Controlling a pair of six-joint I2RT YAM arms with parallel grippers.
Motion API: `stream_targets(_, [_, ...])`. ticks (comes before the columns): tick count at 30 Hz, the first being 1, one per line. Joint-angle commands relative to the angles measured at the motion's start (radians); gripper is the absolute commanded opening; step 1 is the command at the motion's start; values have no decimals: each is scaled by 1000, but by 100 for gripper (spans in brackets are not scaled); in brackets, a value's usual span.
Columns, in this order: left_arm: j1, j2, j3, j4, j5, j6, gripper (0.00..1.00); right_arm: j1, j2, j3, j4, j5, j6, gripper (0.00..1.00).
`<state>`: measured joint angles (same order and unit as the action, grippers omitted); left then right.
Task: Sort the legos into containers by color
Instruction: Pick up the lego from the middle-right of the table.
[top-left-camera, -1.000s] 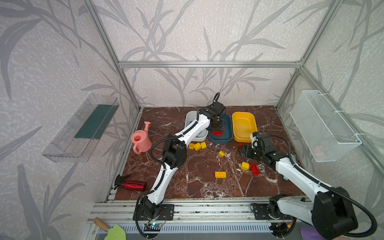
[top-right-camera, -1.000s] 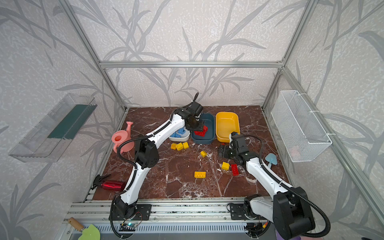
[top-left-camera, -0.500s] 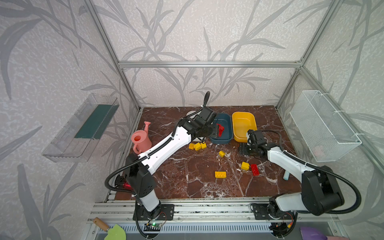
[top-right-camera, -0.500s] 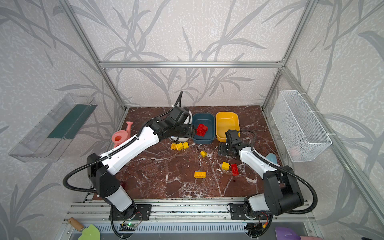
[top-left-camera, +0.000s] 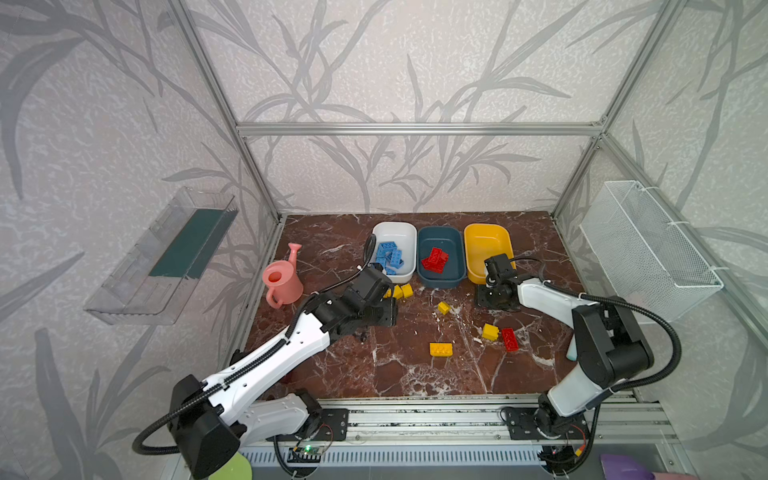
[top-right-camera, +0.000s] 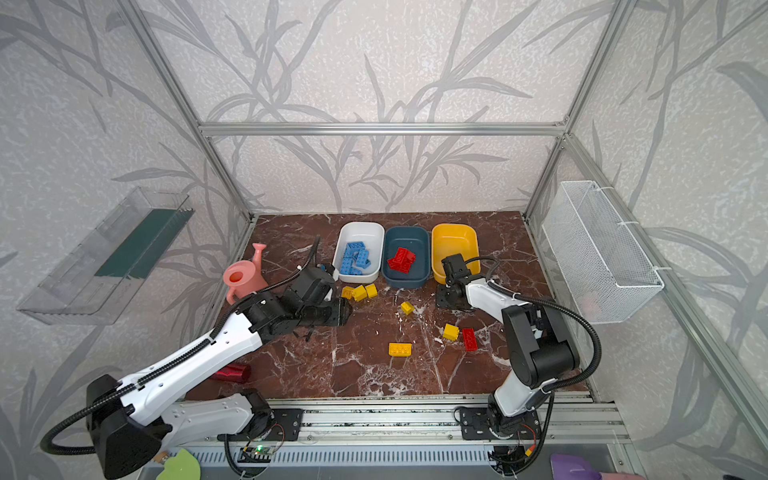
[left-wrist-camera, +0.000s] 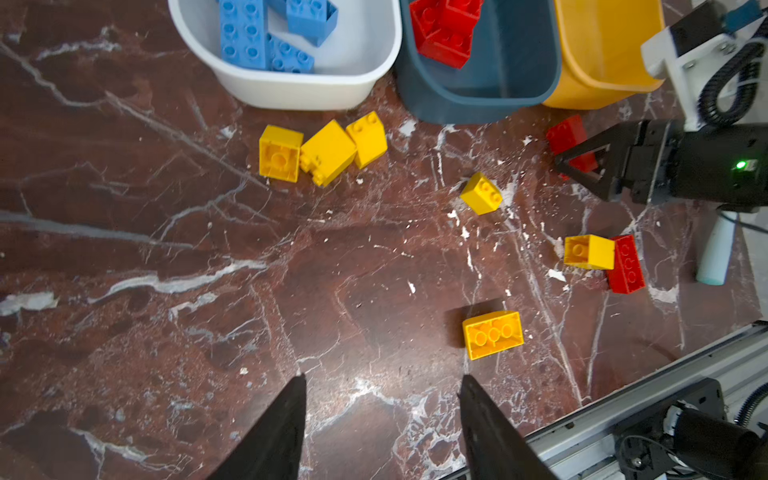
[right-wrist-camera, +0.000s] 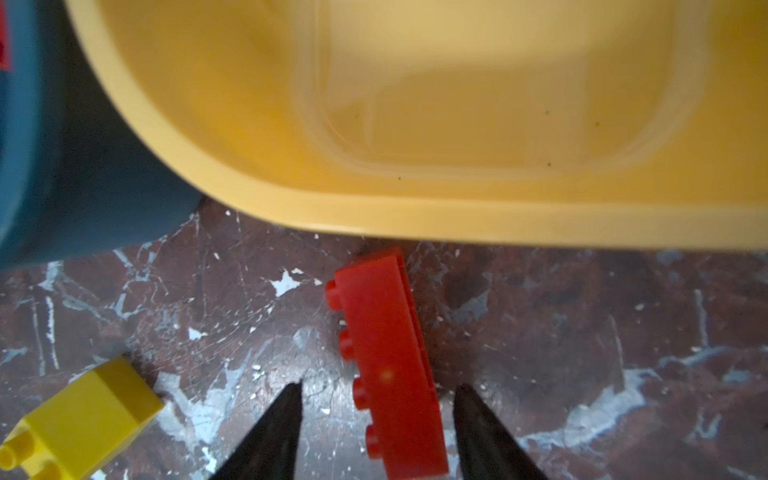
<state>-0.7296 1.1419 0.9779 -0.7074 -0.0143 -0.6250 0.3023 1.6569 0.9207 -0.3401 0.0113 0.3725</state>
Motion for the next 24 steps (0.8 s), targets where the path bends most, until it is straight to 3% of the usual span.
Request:
stream_targets(1, [-1, -44, -49, 11, -35, -27, 60, 6, 13, 26, 5, 19, 2, 55])
stream_targets(13, [-1, -15, -44, 41, -19, -21, 59, 7, 3, 15, 2, 33, -10, 25])
stream_targets(24, [-1, 2, -97, 126, -13, -34, 59, 41, -92, -11, -45, 0, -26, 21])
